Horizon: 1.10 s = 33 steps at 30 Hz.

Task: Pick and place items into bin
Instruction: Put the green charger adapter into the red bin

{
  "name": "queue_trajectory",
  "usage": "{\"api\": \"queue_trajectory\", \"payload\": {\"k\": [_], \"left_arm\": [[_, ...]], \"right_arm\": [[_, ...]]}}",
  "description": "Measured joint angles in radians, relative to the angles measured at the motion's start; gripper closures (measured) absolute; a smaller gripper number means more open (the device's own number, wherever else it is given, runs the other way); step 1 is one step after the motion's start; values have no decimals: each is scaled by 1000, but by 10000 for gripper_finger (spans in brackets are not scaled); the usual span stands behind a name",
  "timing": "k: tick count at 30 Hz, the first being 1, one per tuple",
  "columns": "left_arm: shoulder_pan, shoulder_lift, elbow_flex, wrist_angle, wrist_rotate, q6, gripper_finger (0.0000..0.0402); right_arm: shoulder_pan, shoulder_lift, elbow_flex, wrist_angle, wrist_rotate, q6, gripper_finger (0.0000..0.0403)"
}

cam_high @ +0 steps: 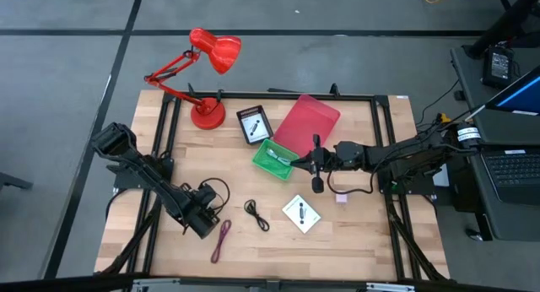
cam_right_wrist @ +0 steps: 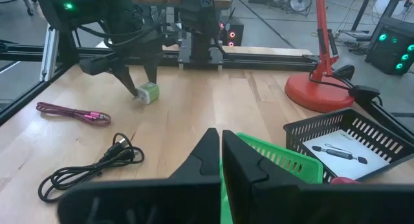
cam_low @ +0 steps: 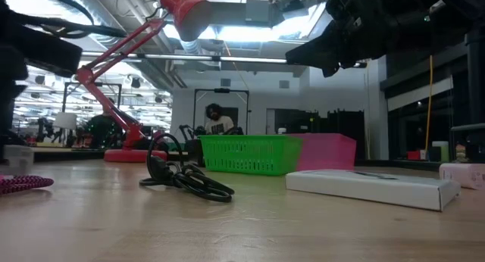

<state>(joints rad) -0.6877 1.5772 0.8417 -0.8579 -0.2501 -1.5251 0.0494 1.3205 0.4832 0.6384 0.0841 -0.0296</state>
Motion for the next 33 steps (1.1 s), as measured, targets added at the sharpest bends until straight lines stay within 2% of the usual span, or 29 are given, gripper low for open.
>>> {"api": "queue_trajectory", "payload": {"k": [10,17,33], "left_arm": [[23,0,0,2,0,18,193],[22,0,0,2,-1,54,234],[-16,1,0,2,-18,126,234]], "right_arm": [[0,0,0,0,0,0,402],[0,0,0,0,0,0,402],[0,0,0,0,0,0,402]]}}
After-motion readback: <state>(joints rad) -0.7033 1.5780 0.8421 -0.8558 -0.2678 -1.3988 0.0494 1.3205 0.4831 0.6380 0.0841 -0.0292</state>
